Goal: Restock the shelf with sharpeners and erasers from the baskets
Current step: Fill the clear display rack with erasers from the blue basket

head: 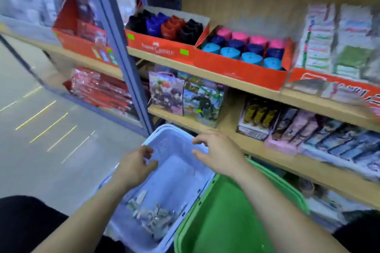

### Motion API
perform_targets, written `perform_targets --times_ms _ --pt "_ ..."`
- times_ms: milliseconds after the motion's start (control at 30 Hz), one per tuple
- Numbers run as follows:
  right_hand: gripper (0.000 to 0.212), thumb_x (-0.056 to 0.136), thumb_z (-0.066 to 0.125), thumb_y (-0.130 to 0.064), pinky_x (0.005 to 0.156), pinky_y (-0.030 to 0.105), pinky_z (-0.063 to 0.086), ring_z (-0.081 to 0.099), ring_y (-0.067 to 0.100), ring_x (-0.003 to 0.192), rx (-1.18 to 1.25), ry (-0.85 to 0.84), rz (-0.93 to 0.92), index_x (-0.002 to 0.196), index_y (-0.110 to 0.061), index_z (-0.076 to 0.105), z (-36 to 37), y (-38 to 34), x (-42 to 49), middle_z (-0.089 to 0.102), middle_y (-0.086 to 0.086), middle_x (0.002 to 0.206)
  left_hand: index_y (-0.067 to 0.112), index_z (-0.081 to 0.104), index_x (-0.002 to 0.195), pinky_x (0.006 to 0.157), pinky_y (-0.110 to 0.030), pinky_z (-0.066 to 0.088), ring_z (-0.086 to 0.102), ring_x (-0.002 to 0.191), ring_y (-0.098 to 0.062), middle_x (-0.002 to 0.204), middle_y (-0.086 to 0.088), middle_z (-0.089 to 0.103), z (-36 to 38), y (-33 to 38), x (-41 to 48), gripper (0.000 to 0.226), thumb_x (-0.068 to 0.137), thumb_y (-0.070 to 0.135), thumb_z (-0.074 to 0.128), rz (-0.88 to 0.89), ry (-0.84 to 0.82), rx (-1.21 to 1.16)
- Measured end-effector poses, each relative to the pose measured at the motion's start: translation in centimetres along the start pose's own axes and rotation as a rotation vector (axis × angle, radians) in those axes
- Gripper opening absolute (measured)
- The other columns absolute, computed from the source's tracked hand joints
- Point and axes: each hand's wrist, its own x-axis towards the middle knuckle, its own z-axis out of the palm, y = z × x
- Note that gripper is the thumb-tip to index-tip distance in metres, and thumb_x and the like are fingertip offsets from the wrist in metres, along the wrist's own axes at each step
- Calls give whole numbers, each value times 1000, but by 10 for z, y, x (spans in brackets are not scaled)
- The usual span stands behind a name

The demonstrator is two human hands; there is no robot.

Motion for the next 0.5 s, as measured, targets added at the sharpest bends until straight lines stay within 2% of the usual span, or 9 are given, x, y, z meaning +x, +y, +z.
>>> perform_targets --times_ms 67,133,200,300,400,500 --pt "31 91 67 -39 90 35 49 62 21 108 -3 -146 22 115 -20 71 52 9 23 68 0 115 11 53 141 97 -30 44 63 117 -27 133 -8 64 16 -43 4 65 87 41 68 -104 -84 71" --pt "32 91 69 -37 93 37 49 62 25 110 -7 -273 54 115 -16 70 100 20 46 70 5 115 12 44 149 102 -31 42 57 128 -26 144 -8 57 33 -74 6 69 91 40 67 -180 -170 127" --pt "39 91 68 -39 97 38 49 61 28 115 -31 -390 73 123 -16 66 140 32 68 68 7 121 11 42 150 105 -35 44 53 133 -28 147 -11 54 49 -98 9 67 94 39 65 -203 -236 159" --pt "54 91 68 -39 102 40 47 58 30 123 -106 -577 47 138 -17 56 200 41 100 61 8 133 12 49 142 101 -37 44 53 129 -30 140 -14 57 49 -117 8 54 96 36 62 -153 -276 225" --pt "71 86 75 -38 104 36 42 53 29 129 -109 -749 -28 147 -15 46 263 28 117 54 10 141 16 56 138 104 -38 44 52 130 -29 137 -9 57 28 -132 2 46 94 28 65 -47 -206 273" --pt "95 81 81 -36 111 34 38 42 33 139 -88 -942 -64 156 -8 29 327 11 111 37 17 154 15 65 126 93 -43 51 58 116 -36 124 -10 61 12 -146 0 39 87 18 69 -4 19 242"
